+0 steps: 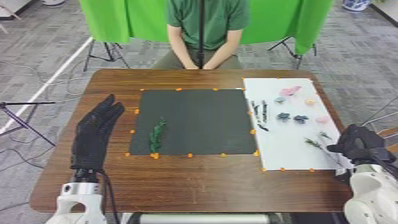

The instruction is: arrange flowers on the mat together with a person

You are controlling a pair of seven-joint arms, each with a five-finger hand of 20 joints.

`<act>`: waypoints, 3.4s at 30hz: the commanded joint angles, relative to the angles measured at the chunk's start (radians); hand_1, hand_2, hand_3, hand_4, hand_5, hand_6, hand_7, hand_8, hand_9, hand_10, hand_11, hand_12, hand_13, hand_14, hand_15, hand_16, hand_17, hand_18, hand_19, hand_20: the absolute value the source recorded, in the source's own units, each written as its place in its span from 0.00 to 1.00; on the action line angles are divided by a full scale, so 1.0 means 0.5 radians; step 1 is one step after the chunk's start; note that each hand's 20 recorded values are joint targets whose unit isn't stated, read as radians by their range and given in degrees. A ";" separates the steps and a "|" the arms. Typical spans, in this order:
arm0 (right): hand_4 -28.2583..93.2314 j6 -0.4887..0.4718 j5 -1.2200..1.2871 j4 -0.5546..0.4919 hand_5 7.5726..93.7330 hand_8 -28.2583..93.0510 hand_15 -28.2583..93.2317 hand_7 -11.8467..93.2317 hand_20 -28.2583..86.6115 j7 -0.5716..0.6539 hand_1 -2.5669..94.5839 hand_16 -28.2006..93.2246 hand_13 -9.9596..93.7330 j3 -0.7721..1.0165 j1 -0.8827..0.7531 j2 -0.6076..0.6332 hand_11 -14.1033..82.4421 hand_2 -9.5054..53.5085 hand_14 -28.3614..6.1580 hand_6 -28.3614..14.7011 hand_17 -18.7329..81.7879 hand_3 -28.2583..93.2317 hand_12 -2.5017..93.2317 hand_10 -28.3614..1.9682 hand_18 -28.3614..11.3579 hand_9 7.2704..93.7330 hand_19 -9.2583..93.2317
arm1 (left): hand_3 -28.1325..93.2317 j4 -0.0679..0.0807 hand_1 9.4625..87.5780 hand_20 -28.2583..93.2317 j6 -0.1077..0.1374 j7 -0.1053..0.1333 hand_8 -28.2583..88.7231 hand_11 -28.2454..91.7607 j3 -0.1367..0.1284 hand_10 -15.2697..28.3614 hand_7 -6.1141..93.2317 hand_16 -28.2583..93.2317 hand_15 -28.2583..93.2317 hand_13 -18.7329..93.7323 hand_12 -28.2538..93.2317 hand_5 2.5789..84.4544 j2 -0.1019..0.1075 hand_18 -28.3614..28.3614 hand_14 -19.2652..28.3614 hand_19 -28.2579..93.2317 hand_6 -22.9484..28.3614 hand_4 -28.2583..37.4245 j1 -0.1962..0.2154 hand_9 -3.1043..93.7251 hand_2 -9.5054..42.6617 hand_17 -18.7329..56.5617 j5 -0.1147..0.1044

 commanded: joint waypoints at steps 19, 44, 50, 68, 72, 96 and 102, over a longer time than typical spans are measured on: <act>0.50 0.434 0.330 -0.393 0.99 0.30 0.71 0.29 0.51 0.159 0.95 0.41 1.00 -0.111 0.031 -0.165 0.52 0.00 0.78 0.73 0.74 0.00 0.22 0.65 0.28 1.00 0.96 | 0.78 0.000 0.19 0.37 -0.012 -0.039 0.19 0.33 -0.008 0.63 0.14 0.25 0.30 0.45 0.33 0.50 -0.017 0.68 0.71 0.24 0.50 0.07 0.016 0.48 0.08 0.33 -0.009; 0.53 0.220 0.364 -0.117 1.00 0.30 0.75 0.29 0.52 0.000 0.95 0.42 1.00 -1.157 0.816 -0.709 0.58 0.00 0.77 0.71 0.73 0.00 0.18 0.61 0.24 1.00 0.99 | 0.78 0.006 0.18 0.37 0.028 -0.089 0.19 0.32 -0.020 0.63 0.14 0.25 0.30 0.44 0.33 0.50 0.063 0.68 0.71 0.24 0.50 0.07 0.017 0.47 0.08 0.32 -0.014; 0.54 0.187 0.332 0.002 1.00 0.30 0.76 0.30 0.52 0.010 0.95 0.41 1.00 -1.267 0.908 -0.782 0.59 0.00 0.77 0.71 0.73 0.00 0.17 0.61 0.23 1.00 1.00 | 0.78 0.033 0.18 0.37 0.123 -0.095 0.19 0.32 -0.065 0.63 0.14 0.25 0.30 0.44 0.33 0.50 0.094 0.68 0.71 0.24 0.50 0.07 0.043 0.47 0.08 0.32 -0.037; 0.55 0.110 0.288 0.227 1.00 0.29 0.77 0.30 0.53 0.017 0.95 0.41 1.00 -1.422 0.898 -0.916 0.60 0.00 0.77 0.71 0.74 0.00 0.17 0.61 0.22 1.00 1.00 | 0.79 0.061 0.15 0.37 0.228 -0.089 0.19 0.33 -0.098 0.63 0.14 0.24 0.30 0.45 0.33 0.51 0.114 0.67 0.70 0.25 0.50 0.02 0.085 0.48 0.12 0.33 -0.103; 0.55 0.126 0.295 0.253 1.00 0.29 0.77 0.31 0.53 0.019 0.95 0.41 1.00 -1.447 0.891 -0.927 0.60 0.00 0.77 0.71 0.74 0.00 0.17 0.61 0.22 1.00 1.00 | 0.79 0.057 0.15 0.37 0.227 -0.094 0.19 0.33 -0.094 0.64 0.14 0.24 0.30 0.45 0.33 0.51 0.115 0.67 0.70 0.25 0.50 0.02 0.090 0.48 0.12 0.33 -0.101; 0.54 0.167 0.415 0.355 0.99 0.29 0.76 0.30 0.51 0.005 0.94 0.41 1.00 -1.523 0.936 -0.968 0.59 0.00 0.79 0.70 0.75 0.00 0.17 0.62 0.24 1.00 1.00 | 0.79 0.077 0.15 0.37 0.179 -0.123 0.19 0.33 -0.049 0.63 0.14 0.24 0.30 0.45 0.33 0.50 0.122 0.67 0.70 0.25 0.50 0.03 0.052 0.48 0.12 0.33 -0.093; 0.54 0.200 0.485 0.374 0.99 0.29 0.76 0.30 0.51 -0.010 0.92 0.41 1.00 -1.512 0.951 -0.982 0.59 0.00 0.78 0.70 0.75 0.00 0.17 0.62 0.24 1.00 1.00 | 0.79 0.075 0.15 0.37 0.186 -0.119 0.19 0.33 -0.048 0.63 0.14 0.24 0.30 0.45 0.33 0.50 0.122 0.67 0.70 0.25 0.50 0.03 0.060 0.48 0.11 0.33 -0.098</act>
